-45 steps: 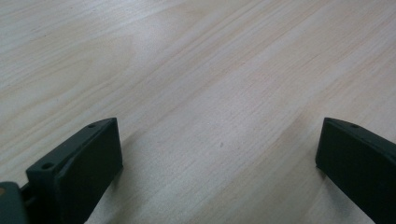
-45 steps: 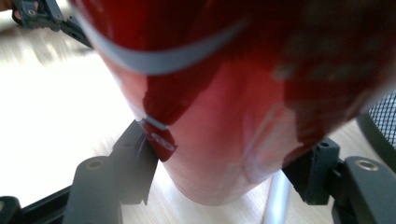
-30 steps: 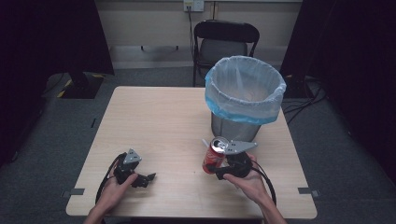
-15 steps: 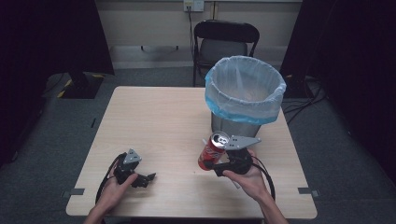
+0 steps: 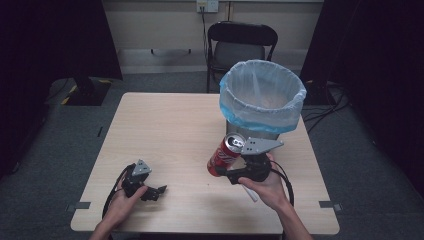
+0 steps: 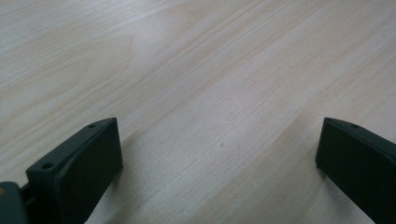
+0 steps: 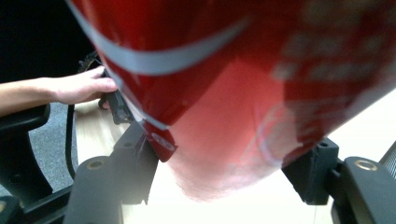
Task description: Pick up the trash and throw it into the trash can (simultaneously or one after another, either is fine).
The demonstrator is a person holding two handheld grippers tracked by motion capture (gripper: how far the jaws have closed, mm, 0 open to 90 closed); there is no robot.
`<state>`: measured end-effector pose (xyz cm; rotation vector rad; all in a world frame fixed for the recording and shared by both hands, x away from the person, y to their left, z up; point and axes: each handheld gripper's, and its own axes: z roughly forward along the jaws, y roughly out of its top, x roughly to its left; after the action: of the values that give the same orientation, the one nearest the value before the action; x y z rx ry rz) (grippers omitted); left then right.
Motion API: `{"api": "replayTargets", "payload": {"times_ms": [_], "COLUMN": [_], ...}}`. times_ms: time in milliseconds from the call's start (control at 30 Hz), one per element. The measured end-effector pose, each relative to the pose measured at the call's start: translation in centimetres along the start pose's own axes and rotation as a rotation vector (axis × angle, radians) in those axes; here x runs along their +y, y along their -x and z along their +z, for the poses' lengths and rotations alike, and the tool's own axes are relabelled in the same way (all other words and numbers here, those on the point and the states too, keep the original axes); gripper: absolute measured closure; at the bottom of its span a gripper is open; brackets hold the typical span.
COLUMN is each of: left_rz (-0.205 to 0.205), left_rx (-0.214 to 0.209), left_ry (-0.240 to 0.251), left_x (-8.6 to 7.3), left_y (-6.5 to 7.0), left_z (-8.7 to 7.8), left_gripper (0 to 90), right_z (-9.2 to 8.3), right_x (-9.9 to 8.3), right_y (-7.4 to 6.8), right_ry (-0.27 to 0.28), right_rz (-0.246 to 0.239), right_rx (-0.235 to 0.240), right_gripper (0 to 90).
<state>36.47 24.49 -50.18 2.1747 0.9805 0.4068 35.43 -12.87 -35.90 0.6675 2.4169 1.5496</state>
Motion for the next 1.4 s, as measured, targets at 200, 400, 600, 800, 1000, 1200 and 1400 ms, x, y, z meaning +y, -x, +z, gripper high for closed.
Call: {"api": "replayTargets", "payload": {"times_ms": [200, 400, 600, 800, 1000, 1200, 1400], "left_rz": [-0.001, -0.001, -0.001, -0.002, 0.0, -0.001, -0.001], "left_rx": [0.002, 0.002, 0.002, 0.002, 0.002, 0.002, 0.002], "left_ry": [0.0, 0.0, 0.0, 0.0, -0.001, -0.001, -0.001], "left_x": [0.0, 0.0, 0.0, 0.0, 0.0, 0.0, 0.0], "left_y": [0.0, 0.0, 0.0, 0.0, 0.0, 0.0, 0.0], "left_z": [0.0, 0.0, 0.0, 0.0, 0.0, 0.0, 0.0], "left_gripper": [0.0, 0.0, 0.0, 0.0, 0.0, 0.0, 0.0], "right_z": [-0.5, -1.0, -1.3, -1.9, -2.3, -2.5, -2.5], "right_x": [1.7, 3.2, 4.5, 5.9, 7.2, 8.5, 9.6], "right_y": [-0.2, 0.0, 0.0, 0.1, 0.7, 0.9, 1.1], "right_ry": [0.038, 0.058, 0.066, 0.075, 0.107, 0.138, 0.151], "right_rz": [0.0, -0.007, -0.028, -0.042, -0.037, -0.045, -0.047], "right_rx": [0.006, 0.0, 0.003, -0.013, -0.012, -0.013, -0.009], "right_gripper": [35.0, 35.1, 35.1, 35.1, 35.1, 35.2, 35.1]}}
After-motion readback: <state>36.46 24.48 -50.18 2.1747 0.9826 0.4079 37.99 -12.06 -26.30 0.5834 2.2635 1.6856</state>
